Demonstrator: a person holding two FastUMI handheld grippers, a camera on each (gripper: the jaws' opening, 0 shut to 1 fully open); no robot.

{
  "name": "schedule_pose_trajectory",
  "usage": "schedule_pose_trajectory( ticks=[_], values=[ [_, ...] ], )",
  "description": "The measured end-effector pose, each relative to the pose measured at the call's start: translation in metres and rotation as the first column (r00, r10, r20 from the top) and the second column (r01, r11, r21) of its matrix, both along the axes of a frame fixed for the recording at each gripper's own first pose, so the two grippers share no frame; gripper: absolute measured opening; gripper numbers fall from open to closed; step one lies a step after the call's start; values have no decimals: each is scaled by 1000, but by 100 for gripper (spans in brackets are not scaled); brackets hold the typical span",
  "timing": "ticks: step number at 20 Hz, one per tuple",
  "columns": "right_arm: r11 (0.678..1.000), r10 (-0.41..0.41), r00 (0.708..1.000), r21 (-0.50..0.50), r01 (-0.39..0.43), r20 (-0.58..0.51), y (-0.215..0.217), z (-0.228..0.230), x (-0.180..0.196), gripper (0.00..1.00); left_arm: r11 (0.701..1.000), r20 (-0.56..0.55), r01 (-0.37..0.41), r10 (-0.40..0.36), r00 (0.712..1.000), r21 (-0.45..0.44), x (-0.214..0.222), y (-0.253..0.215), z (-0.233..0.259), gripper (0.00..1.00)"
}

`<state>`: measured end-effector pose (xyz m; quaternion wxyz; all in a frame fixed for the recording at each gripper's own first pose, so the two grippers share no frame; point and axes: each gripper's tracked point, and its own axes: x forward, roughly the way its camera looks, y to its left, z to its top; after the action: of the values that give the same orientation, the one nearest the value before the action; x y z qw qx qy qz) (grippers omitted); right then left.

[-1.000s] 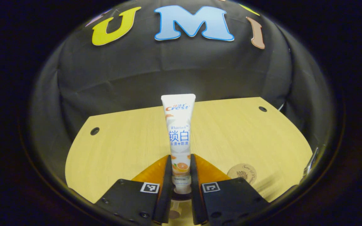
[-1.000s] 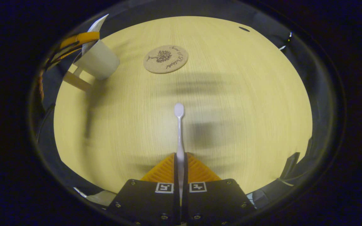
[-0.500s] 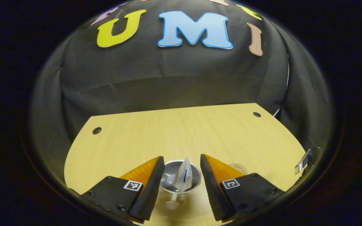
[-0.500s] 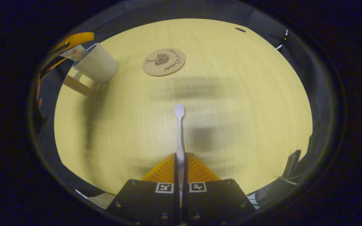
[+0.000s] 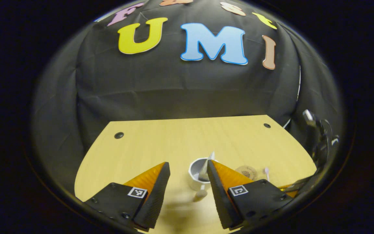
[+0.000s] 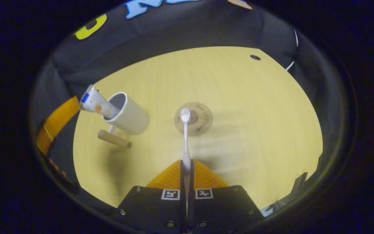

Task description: Put the toothbrush and toothpaste on the desktop into the cup, then pick up the cup and place it on the coaster on the desktop.

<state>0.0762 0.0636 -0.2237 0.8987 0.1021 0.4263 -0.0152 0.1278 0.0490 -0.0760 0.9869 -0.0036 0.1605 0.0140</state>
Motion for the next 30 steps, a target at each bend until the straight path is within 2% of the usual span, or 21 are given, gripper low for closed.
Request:
schedule_pose_trajectory(
  ticks=[1,2,7,9,12,15,18,20,23,24,25,29,30],
  values=[
    [1000,5,999,7,-6,33,5,17,15,3,1000,-1,-20,20,1000,-2,-5,13,1,79],
    [1000,11,998,9,-11,66,9,34,31,2,999,-2,-36,36,999,-5,-9,23,0,75],
    [1000,14,977,9,-17,212,22,136,98,3,991,-6,-135,135,991,-23,-35,90,1,79],
    [1000,18,960,5,-21,278,32,160,120,3,983,-6,-179,179,984,-25,-46,117,1,79],
    [999,26,935,9,-31,354,50,173,149,3,970,-19,-241,240,970,-30,-60,152,-4,79],
    [997,34,927,46,-55,373,70,162,166,3,956,-42,-292,291,956,-31,-77,175,-11,77],
    [996,79,920,13,-91,385,83,146,174,3,943,-60,-331,329,943,-29,-91,190,-15,80],
    [993,104,915,9,-117,390,91,136,180,3,936,-71,-350,347,935,-25,-99,200,-20,77],
    [992,102,907,20,-121,409,92,132,179,4,931,-85,-365,363,928,-18,-110,207,-25,79],
    [991,100,902,35,-126,420,92,133,175,4,931,-90,-364,361,928,-18,-111,206,-26,79],
    [989,99,897,57,-137,431,95,134,169,7,933,-93,-360,357,929,-18,-110,204,-27,75],
    [989,103,883,49,-141,459,85,134,140,11,946,-88,-324,322,943,-18,-102,194,-21,75],
    [988,107,879,49,-146,465,83,134,128,11,951,-82,-309,307,948,-17,-96,184,-18,77]
  ],
)
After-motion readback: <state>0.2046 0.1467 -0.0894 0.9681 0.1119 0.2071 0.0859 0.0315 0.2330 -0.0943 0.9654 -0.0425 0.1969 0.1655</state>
